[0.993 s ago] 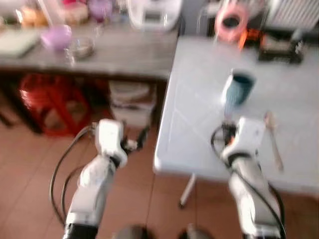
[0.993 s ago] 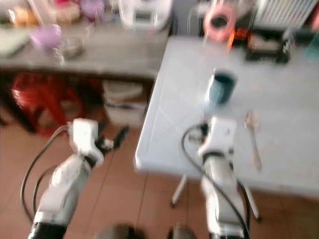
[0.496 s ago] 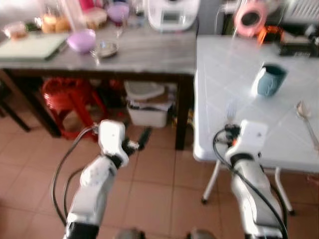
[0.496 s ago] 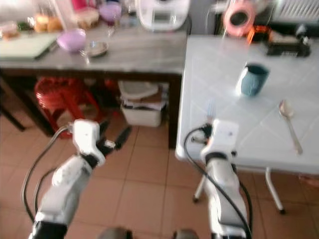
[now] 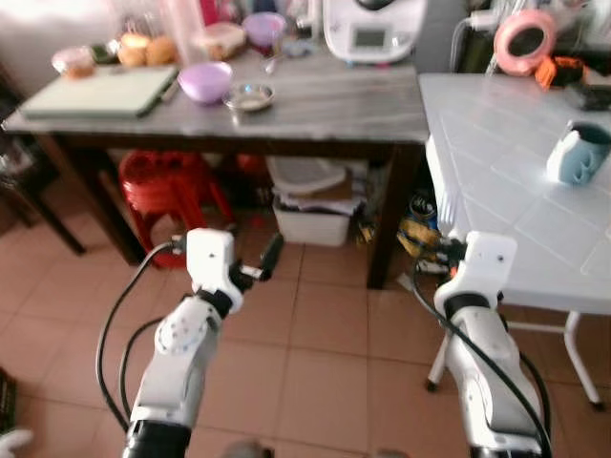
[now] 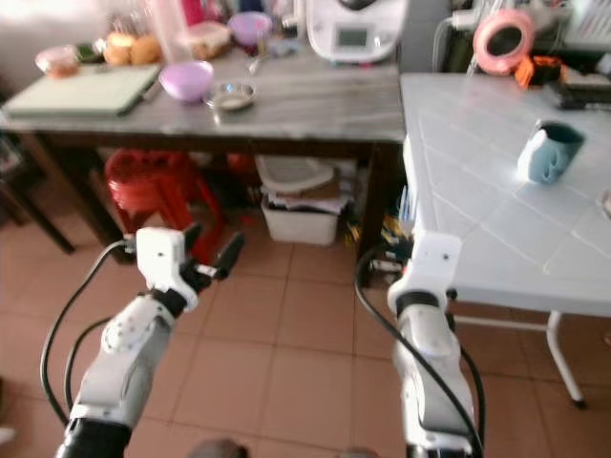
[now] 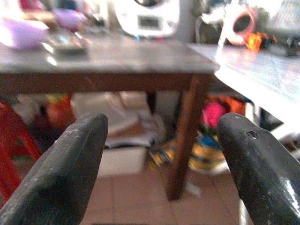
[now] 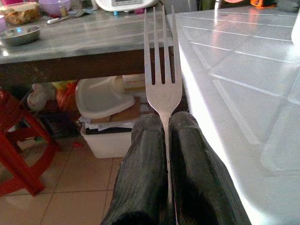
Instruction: Setting the table
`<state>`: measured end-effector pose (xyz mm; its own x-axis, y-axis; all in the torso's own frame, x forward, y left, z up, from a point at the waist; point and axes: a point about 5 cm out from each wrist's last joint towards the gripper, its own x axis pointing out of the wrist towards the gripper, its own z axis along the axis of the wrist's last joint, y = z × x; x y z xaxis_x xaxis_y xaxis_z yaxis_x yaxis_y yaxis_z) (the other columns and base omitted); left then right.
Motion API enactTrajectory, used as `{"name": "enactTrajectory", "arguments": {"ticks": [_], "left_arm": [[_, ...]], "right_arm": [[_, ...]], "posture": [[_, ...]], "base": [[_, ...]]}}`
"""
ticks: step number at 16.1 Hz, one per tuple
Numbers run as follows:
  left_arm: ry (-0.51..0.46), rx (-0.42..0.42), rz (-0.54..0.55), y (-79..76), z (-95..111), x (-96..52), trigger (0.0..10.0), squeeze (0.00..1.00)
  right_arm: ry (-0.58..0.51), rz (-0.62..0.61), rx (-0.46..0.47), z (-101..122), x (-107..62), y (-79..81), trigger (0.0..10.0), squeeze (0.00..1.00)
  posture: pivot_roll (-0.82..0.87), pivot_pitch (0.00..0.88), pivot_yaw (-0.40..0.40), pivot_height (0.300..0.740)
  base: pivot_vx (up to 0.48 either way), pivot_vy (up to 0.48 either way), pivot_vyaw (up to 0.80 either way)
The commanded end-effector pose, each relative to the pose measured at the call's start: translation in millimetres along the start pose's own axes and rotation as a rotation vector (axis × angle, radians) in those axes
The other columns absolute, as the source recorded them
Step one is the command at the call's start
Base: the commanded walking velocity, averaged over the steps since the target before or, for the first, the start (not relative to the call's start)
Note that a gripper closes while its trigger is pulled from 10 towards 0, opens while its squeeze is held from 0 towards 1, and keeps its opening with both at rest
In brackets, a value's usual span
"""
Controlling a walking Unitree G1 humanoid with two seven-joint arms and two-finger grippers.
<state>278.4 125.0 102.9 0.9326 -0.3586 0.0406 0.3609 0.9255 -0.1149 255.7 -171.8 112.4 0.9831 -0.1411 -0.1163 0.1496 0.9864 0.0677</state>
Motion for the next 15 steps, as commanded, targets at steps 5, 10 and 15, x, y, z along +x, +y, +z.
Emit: {"name": "enactTrajectory", "arguments": {"ticks": [5, 10, 15], "left_arm": [[-0.028, 0.049, 0.095, 17.2, 3.6, -2.3, 10.0, 0.00], [-0.030, 0.035, 0.125, 21.0, 3.0, -0.3, 10.0, 0.00], [-0.057, 0.083, 0.119, 22.6, 8.5, 1.8, 10.0, 0.00]], "right_arm": [[-0.021, 0.024, 0.015, 4.5, 4.6, 7.5, 10.0, 0.00], [-0.027, 0.030, 0.014, 6.1, 7.7, 8.0, 10.0, 0.00], [-0.037, 0.030, 0.011, 7.4, 10.2, 8.0, 10.0, 0.00]], "posture": [[-0.05, 0.000, 0.045, 0.740], [-0.05, 0.000, 0.044, 0.740], [-0.05, 0.000, 0.047, 0.740]], "base": [[0.251, 0.410, 0.00], [0.252, 0.409, 0.00], [0.431, 0.082, 0.00]]}}
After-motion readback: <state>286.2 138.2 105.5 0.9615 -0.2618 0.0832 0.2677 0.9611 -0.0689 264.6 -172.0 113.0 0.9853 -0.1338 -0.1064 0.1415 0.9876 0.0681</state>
